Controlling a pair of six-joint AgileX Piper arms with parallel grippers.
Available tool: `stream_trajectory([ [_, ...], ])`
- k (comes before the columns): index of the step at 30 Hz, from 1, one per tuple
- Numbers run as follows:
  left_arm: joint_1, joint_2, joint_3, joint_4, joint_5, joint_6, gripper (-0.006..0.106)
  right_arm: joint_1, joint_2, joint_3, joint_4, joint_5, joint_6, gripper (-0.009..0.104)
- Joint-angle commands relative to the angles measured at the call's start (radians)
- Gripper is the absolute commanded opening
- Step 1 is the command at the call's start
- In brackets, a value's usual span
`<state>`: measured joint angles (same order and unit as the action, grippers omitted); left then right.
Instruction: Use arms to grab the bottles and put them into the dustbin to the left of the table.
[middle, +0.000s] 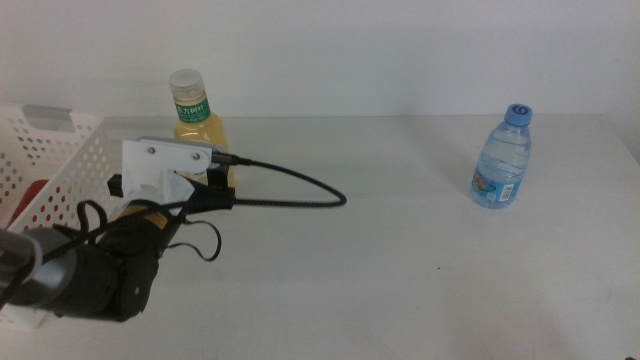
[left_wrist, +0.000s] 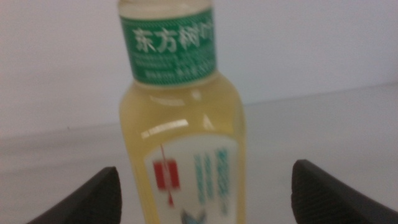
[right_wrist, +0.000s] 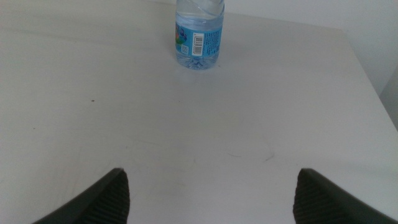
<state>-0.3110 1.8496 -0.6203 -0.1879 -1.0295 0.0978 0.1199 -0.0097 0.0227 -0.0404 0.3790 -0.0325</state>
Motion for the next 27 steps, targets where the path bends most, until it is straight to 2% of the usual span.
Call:
stream_trajectory([
  [1, 0.015, -0.022, -0.056, 0.010, -0.071, -0.017, 0.090, -0.006, -0.027, -0.002, -0.014, -0.073, -0.010, 0.074],
  [9, 0.046, 0.060, -0.202, 0.056, 0.007, -0.021, 0.090, -0.006, -0.027, -0.002, -0.014, -0.073, -0.010, 0.074],
  [21, 0.046, 0.197, -0.377, -0.007, 0.042, -0.020, 0.089, -0.006, -0.027, -0.002, -0.014, -0.073, -0.010, 0.074],
  [24, 0.046, 0.200, -0.391, -0.022, 0.056, -0.020, 0.080, -0.006, -0.027, -0.002, -0.014, -0.073, -0.010, 0.074],
  [27, 0.046, 0.200, -0.391, -0.057, 0.063, -0.021, 0.058, -0.006, -0.027, -0.002, -0.014, -0.073, -0.010, 0.074],
])
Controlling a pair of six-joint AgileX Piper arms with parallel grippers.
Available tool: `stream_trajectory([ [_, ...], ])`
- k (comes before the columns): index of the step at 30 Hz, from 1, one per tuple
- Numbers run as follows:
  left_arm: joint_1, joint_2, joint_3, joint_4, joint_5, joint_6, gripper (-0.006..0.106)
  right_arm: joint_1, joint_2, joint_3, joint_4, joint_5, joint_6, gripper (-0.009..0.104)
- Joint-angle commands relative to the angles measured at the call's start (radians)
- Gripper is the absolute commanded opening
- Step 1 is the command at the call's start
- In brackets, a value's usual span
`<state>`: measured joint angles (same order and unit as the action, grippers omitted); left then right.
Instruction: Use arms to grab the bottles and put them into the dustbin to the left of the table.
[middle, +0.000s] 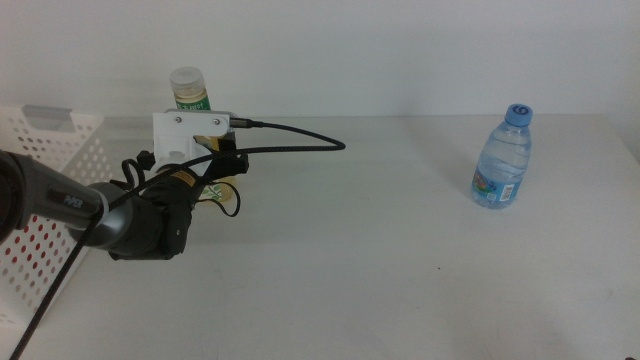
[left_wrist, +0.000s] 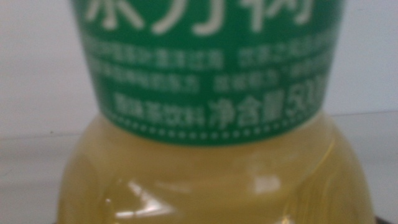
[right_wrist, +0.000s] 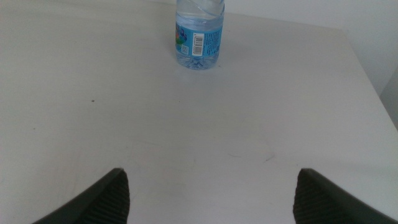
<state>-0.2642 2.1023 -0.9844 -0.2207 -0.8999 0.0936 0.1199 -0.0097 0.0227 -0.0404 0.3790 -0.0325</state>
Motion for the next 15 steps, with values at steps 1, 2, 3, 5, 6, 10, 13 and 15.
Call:
stream_trajectory([
  [1, -0.001, -0.053, -0.026, -0.028, -0.065, -0.016, 0.047, -0.006, -0.027, -0.002, -0.014, -0.073, -0.010, 0.074],
  [2, -0.001, -0.053, -0.026, -0.030, -0.062, -0.016, 0.036, -0.006, -0.027, -0.002, -0.014, -0.073, -0.010, 0.074],
  [3, -0.001, -0.053, -0.026, -0.033, -0.062, -0.016, 0.026, -0.006, -0.027, -0.002, -0.014, -0.073, -0.010, 0.074],
  [5, -0.001, -0.069, -0.023, -0.039, -0.031, -0.016, 0.006, -0.006, -0.027, -0.002, -0.014, -0.073, -0.010, 0.074],
  [6, -0.002, -0.083, -0.017, -0.036, -0.011, -0.015, 0.002, -0.006, -0.027, -0.002, -0.014, -0.073, -0.010, 0.074],
  [10, -0.003, -0.195, 0.026, -0.007, 0.136, -0.014, -0.002, -0.006, -0.027, -0.002, -0.014, -0.073, -0.010, 0.074],
  [13, -0.003, -0.306, 0.051, 0.033, 0.298, 0.002, 0.000, -0.006, -0.027, -0.002, -0.014, -0.073, -0.010, 0.074],
  [15, -0.003, -0.389, 0.056, 0.055, 0.434, 0.003, 0.002, -0.006, -0.027, -0.002, -0.014, -0.073, -0.010, 0.074],
])
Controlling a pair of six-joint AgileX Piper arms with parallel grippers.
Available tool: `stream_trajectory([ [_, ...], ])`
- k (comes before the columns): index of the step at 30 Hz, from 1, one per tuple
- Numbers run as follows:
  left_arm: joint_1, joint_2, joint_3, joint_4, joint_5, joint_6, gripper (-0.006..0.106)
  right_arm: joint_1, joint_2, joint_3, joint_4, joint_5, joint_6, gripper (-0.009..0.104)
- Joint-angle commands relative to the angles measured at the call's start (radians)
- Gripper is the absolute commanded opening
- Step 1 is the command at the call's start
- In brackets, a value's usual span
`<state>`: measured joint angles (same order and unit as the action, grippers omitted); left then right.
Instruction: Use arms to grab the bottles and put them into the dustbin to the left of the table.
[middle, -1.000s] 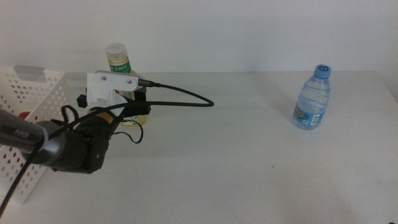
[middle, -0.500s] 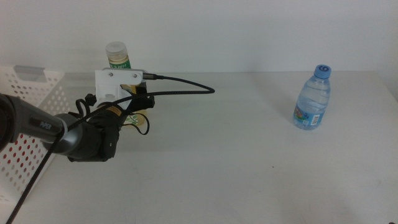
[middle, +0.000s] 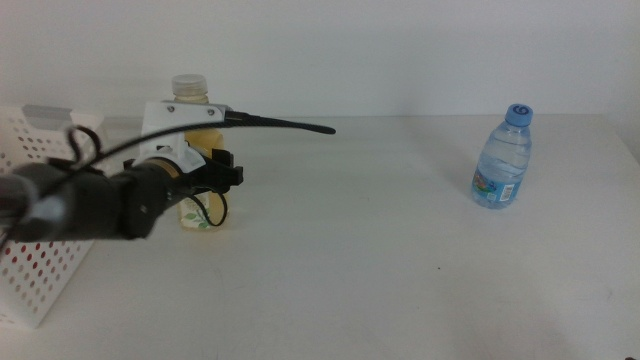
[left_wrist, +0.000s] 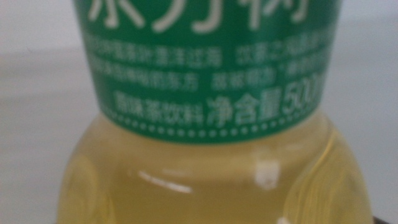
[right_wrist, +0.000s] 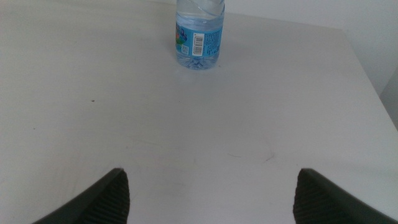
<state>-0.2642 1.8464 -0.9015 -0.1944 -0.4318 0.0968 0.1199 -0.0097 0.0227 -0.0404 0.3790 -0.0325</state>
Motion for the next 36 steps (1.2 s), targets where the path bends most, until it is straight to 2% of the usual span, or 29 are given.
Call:
stream_trajectory([
  [1, -0.002, -0.173, -0.027, 0.033, 0.045, 0.000, 0.003, -0.006, -0.027, -0.002, -0.014, -0.073, -0.010, 0.074],
  [10, 0.026, -0.419, -0.067, 0.041, 0.545, 0.000, 0.005, -0.006, -0.027, -0.002, -0.014, -0.073, -0.010, 0.074],
  [16, 0.130, -0.428, -0.316, 0.048, 1.061, 0.067, 0.005, -0.006, -0.027, -0.002, -0.014, -0.073, -0.010, 0.074],
  [21, 0.248, -0.410, -0.539, 0.046, 1.374, 0.150, 0.005, -0.006, -0.027, -0.002, -0.014, -0.073, -0.010, 0.074],
  [26, 0.356, -0.371, -0.675, 0.044, 1.524, 0.246, 0.005, -0.006, -0.027, -0.002, -0.014, -0.073, -0.010, 0.074],
  [36, 0.521, -0.253, -0.768, 0.044, 1.561, 0.308, 0.004, -0.006, -0.027, -0.002, -0.014, -0.073, -0.010, 0.074],
])
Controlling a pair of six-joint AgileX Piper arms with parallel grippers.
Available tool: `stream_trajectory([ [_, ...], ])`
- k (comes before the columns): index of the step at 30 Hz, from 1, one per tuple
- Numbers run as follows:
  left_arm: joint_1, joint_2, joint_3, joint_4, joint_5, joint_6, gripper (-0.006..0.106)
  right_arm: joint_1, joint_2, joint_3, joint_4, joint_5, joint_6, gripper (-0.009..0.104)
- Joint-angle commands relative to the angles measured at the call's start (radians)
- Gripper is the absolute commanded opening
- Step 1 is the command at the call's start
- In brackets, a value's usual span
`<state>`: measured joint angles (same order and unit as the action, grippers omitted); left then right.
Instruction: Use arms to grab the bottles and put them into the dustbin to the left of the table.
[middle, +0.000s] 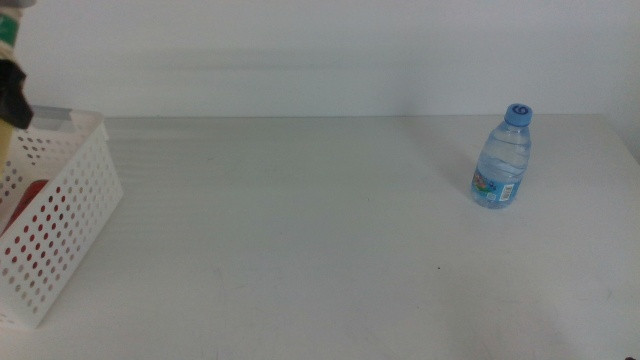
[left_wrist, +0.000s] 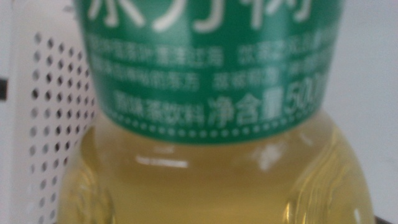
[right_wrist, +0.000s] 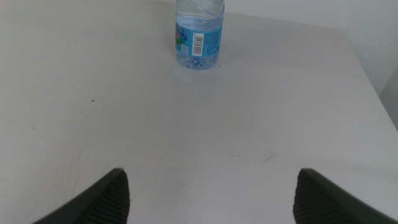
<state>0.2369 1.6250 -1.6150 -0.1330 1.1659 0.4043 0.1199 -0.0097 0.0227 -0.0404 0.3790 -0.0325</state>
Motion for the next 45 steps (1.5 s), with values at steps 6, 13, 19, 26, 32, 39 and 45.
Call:
stream_trajectory([
  [6, 0.082, 0.056, -0.062, -0.005, -0.025, 0.003, 0.004, -0.006, -0.027, -0.002, -0.014, -0.073, -0.010, 0.074],
  [13, 0.116, 0.158, -0.062, 0.010, -0.012, 0.003, 0.004, -0.006, -0.027, -0.002, -0.014, -0.073, -0.010, 0.074],
  [19, 0.116, 0.208, -0.060, 0.032, -0.010, 0.025, 0.008, -0.006, -0.027, -0.002, -0.014, -0.073, -0.010, 0.074],
  [26, 0.115, 0.242, -0.060, 0.027, -0.011, 0.044, 0.045, -0.006, -0.027, -0.002, -0.014, -0.073, -0.010, 0.074],
  [32, 0.115, 0.253, -0.060, 0.025, -0.007, 0.044, 0.091, -0.006, -0.027, -0.002, -0.014, -0.073, -0.010, 0.074],
  [39, 0.114, 0.229, -0.060, -0.031, 0.030, 0.040, 0.090, -0.006, -0.027, -0.002, -0.014, -0.073, -0.010, 0.074],
  [45, 0.101, 0.157, -0.057, -0.128, 0.028, 0.038, 0.090, -0.006, -0.027, -0.002, -0.014, -0.073, -0.010, 0.074],
])
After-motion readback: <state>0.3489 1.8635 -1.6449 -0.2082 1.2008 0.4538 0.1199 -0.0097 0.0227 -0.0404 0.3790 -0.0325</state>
